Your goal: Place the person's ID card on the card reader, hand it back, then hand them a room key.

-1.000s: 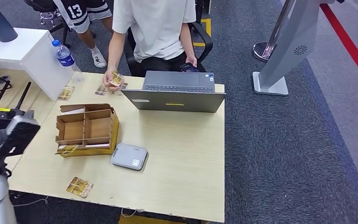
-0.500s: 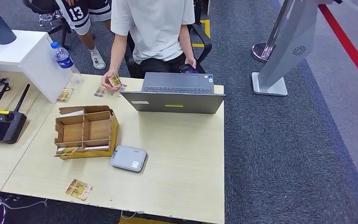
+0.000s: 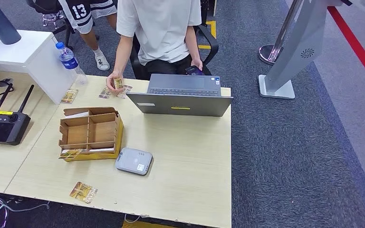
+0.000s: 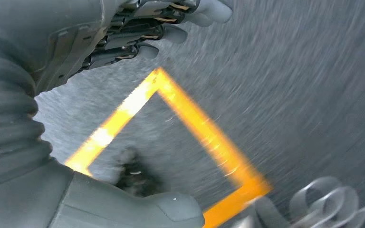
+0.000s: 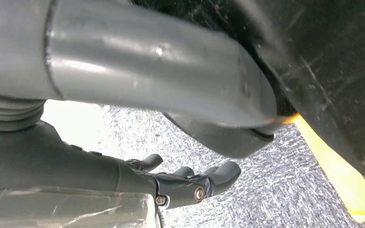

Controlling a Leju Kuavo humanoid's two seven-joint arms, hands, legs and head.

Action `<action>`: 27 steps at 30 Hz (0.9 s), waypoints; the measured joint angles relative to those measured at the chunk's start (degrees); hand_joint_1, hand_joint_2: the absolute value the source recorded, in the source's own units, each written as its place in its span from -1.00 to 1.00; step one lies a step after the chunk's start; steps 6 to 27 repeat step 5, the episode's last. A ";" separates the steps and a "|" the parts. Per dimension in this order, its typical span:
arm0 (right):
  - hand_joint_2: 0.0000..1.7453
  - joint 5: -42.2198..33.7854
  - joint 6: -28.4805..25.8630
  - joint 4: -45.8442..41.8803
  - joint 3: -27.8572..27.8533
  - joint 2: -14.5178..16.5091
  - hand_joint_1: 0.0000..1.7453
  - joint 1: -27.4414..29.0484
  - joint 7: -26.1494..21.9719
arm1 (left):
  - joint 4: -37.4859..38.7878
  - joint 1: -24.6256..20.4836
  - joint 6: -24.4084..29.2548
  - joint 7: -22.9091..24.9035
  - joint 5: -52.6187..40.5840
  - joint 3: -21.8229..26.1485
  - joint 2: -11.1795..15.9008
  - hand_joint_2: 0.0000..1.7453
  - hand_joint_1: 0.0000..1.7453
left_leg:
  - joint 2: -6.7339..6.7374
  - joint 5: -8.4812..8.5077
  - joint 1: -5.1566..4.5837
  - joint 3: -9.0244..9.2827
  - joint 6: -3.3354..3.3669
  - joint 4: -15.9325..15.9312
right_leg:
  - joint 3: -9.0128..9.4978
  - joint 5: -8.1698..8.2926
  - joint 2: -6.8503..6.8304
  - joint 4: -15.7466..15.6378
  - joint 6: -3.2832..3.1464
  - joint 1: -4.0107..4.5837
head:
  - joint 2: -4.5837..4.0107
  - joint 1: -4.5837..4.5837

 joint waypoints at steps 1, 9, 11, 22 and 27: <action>1.00 0.00 0.00 0.00 0.00 0.00 -1.00 0.00 0.00 | 0.00 0.00 0.00 0.00 0.00 0.00 0.00 1.00 -1.00 | 0.00 0.00 0.00 0.00 0.00 0.00 | 0.00 0.00 0.00 0.00 0.00 0.00 | 0.00 0.00; 1.00 -0.51 -0.01 -0.04 0.12 0.00 -1.00 0.02 0.00 | 0.24 0.00 0.00 0.03 -0.03 -0.84 -0.07 1.00 -1.00 | 0.01 0.00 0.00 0.02 0.00 0.00 | 0.00 0.00 0.02 0.00 0.00 0.00 | 0.00 0.04; 1.00 -0.51 -0.01 -0.04 0.12 0.00 -1.00 0.02 0.00 | 0.24 0.00 0.00 0.03 -0.03 -0.84 -0.07 1.00 -1.00 | 0.01 0.00 0.00 0.02 0.00 0.00 | 0.00 0.00 0.02 0.00 0.00 0.00 | 0.00 0.04; 1.00 -0.51 -0.01 -0.04 0.12 0.00 -1.00 0.02 0.00 | 0.24 0.00 0.00 0.03 -0.03 -0.84 -0.07 1.00 -1.00 | 0.01 0.00 0.00 0.02 0.00 0.00 | 0.00 0.00 0.02 0.00 0.00 0.00 | 0.00 0.04; 1.00 -0.51 -0.01 -0.04 0.12 0.00 -1.00 0.02 0.00 | 0.24 0.00 0.00 0.03 -0.03 -0.84 -0.07 1.00 -1.00 | 0.01 0.00 0.00 0.02 0.00 0.00 | 0.00 0.00 0.02 0.00 0.00 0.00 | 0.00 0.04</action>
